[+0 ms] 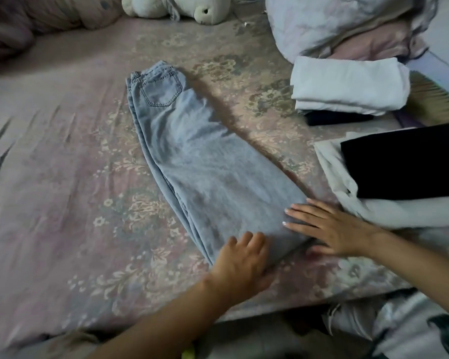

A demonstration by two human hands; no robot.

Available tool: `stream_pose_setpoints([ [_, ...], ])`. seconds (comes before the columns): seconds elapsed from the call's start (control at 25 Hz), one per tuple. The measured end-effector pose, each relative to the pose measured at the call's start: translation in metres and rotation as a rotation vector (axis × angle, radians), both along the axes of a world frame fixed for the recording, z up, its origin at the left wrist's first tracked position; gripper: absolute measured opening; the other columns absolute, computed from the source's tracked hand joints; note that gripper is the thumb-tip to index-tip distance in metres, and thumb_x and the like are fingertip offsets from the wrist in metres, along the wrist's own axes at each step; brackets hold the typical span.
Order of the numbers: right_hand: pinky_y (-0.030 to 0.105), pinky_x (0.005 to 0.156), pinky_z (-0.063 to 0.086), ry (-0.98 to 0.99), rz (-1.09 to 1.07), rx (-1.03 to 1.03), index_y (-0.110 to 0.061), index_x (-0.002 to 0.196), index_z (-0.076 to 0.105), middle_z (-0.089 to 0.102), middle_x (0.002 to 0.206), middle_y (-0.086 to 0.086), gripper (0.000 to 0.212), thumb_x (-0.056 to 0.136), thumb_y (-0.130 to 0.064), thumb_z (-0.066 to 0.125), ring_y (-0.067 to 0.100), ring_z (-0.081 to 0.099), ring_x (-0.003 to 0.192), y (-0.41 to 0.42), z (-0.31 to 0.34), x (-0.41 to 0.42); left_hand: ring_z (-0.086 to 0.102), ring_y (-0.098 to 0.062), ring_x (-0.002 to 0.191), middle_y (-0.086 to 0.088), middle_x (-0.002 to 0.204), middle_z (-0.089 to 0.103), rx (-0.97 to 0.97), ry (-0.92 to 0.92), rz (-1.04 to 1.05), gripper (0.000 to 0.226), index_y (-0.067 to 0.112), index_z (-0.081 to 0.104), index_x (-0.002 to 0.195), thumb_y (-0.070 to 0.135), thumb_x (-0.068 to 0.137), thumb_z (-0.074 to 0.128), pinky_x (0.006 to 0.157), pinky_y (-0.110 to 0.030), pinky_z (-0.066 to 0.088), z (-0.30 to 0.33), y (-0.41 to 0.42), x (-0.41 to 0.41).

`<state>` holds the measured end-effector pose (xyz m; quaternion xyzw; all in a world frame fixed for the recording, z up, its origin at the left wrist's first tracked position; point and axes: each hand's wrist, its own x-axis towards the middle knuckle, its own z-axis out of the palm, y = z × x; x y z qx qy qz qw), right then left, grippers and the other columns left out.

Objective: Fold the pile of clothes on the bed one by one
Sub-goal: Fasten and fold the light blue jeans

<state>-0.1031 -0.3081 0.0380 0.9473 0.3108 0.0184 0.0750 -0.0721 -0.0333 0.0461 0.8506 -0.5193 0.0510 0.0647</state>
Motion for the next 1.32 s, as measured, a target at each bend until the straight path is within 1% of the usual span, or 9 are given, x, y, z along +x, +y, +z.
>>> stream_pose_setpoints([
  [0.12,0.038,0.089,0.049,-0.086,0.037,0.158,-0.009,0.123,0.057,0.067,0.115,0.011,0.038,0.101,-0.029,0.033,0.025,0.068,0.099,-0.003,0.001,0.012,0.058,-0.017,0.054,-0.002,0.075,0.059,-0.008,-0.093,0.112,0.054,0.010,0.049,0.105,0.016,0.055,0.069,0.035,-0.022,0.037,0.005,0.005,-0.017],
  [0.24,0.037,0.059,0.057,-0.252,0.040,0.207,-0.010,0.121,0.051,0.060,0.116,0.016,0.037,0.086,-0.006,0.043,0.031,0.067,0.077,0.004,0.019,0.022,0.059,-0.025,0.058,-0.010,0.081,0.059,-0.100,-0.102,0.137,0.042,0.008,0.048,0.098,0.004,0.058,0.062,0.035,-0.026,0.040,0.018,0.015,-0.010],
  [0.44,0.043,0.085,0.045,-0.351,0.315,0.007,-0.012,0.091,0.056,0.052,0.116,0.015,0.008,0.085,-0.014,0.061,0.030,0.059,0.093,0.014,0.004,0.004,0.060,-0.026,0.068,-0.016,0.097,0.066,0.294,-0.206,0.179,0.021,0.012,0.069,0.069,0.027,0.073,0.054,0.049,-0.033,0.044,-0.005,0.013,-0.031],
  [0.56,0.047,0.098,0.035,-0.303,0.176,-0.063,-0.015,0.094,0.058,0.050,0.121,0.013,0.036,0.082,-0.049,0.060,0.029,0.049,0.109,0.001,-0.014,-0.001,0.063,-0.028,0.075,-0.013,0.096,0.066,0.391,-0.097,0.285,0.037,0.013,0.070,0.074,0.048,0.070,0.060,0.055,-0.037,0.049,-0.021,0.015,-0.046],
  [0.72,0.053,0.097,0.038,-0.432,0.237,-0.092,-0.014,0.089,0.063,0.046,0.123,0.018,0.016,0.089,-0.028,0.055,0.031,0.048,0.112,-0.005,-0.005,0.010,0.061,-0.025,0.062,-0.013,0.088,0.065,0.311,-0.172,0.379,0.037,0.008,0.074,0.073,0.003,0.071,0.038,0.038,-0.027,0.042,-0.021,0.022,-0.039],
  [0.84,0.051,0.092,0.044,-0.534,0.340,0.037,-0.007,0.087,0.058,0.047,0.119,0.020,0.024,0.097,-0.004,0.036,0.032,0.051,0.106,-0.001,0.014,0.018,0.056,-0.021,0.050,-0.012,0.080,0.058,0.217,-0.155,0.351,0.022,0.008,0.070,0.065,0.003,0.060,0.049,0.026,-0.023,0.034,0.008,0.026,-0.025],
  [0.96,0.040,0.080,0.047,-0.476,0.168,0.161,-0.007,0.081,0.065,0.044,0.117,0.013,0.016,0.085,-0.011,0.051,0.031,0.057,0.093,-0.001,0.054,0.042,0.053,-0.030,0.065,-0.011,0.076,0.052,0.109,-0.283,0.230,0.023,0.006,0.067,0.068,0.006,0.070,0.044,0.047,-0.029,0.051,0.052,0.042,0.023],
  [1.08,0.031,0.074,0.047,-0.355,0.073,0.264,-0.010,0.083,0.060,0.043,0.113,0.009,0.014,0.074,-0.009,0.071,0.028,0.064,0.081,-0.002,0.107,0.074,0.052,-0.028,0.058,-0.014,0.081,0.050,-0.174,-0.123,0.188,0.024,0.006,0.056,0.072,0.021,0.082,0.041,0.049,-0.033,0.046,0.119,0.061,0.078],
  [1.32,0.025,0.078,0.039,-0.315,0.080,0.451,-0.004,0.086,0.058,0.049,0.104,0.007,0.036,0.097,-0.032,0.039,0.016,0.048,0.083,0.019,0.257,0.125,0.051,-0.019,0.068,-0.007,0.101,0.047,-0.374,-0.210,0.125,0.024,0.006,0.059,0.082,0.026,0.083,0.046,0.062,-0.028,0.044,0.270,0.088,0.146],
])
